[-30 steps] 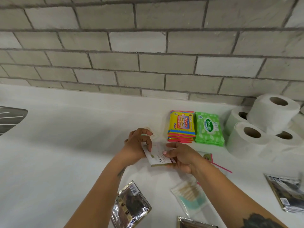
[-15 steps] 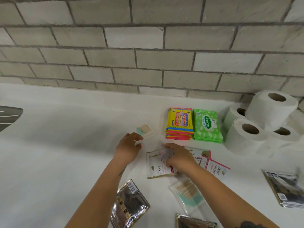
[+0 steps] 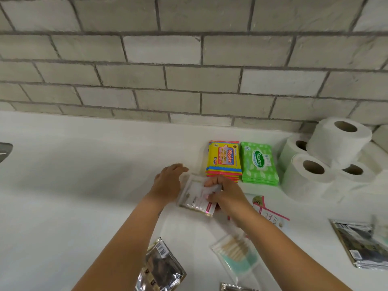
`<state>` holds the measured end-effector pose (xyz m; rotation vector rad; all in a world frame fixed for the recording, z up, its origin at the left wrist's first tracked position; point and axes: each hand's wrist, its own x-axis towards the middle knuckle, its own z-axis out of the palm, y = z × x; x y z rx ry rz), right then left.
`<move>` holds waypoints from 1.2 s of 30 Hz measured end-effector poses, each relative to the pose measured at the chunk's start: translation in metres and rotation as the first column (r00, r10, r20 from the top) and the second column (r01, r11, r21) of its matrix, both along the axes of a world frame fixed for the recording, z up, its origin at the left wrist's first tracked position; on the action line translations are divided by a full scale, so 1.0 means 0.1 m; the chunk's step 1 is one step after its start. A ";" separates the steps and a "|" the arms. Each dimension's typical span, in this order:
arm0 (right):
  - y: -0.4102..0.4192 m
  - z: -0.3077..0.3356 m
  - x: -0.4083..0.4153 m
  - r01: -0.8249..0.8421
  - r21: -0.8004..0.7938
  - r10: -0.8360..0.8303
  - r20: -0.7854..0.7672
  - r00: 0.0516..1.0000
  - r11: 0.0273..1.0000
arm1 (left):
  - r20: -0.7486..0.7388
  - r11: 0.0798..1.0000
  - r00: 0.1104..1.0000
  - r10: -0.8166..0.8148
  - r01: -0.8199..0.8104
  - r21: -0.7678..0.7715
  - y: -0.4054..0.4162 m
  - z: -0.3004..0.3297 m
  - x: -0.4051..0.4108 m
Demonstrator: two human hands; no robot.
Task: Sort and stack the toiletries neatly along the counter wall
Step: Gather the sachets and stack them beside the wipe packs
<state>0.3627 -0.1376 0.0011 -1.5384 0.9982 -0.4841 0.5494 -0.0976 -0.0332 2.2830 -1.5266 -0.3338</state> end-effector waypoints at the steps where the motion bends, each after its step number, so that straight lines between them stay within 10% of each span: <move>1: -0.02 0.04 0.03 0.047 0.020 -0.048 0.075 0.996 0.999 | 0.020 0.999 0.999 -0.028 0.028 0.018 -0.03 0.00 0.03; 8: -0.19 0.22 0.49 0.142 0.238 -0.224 0.361 0.905 0.961 | 0.107 0.977 0.981 -0.164 0.146 0.158 -0.19 -0.12 0.01; 25: -0.51 -0.27 1.29 0.202 0.410 -0.265 0.103 0.959 0.890 | 0.100 0.937 0.975 -0.198 0.158 0.312 0.20 0.08 0.05; 31: -0.49 -0.36 1.32 0.149 0.298 -0.156 0.000 0.988 0.943 | 0.028 0.997 0.998 0.063 -0.064 0.052 0.06 0.26 0.15; 36: -0.49 -0.27 1.25 0.132 0.298 -0.109 -0.093 0.990 0.945 | -0.093 0.998 0.994 -0.052 0.054 0.015 -0.20 0.11 0.16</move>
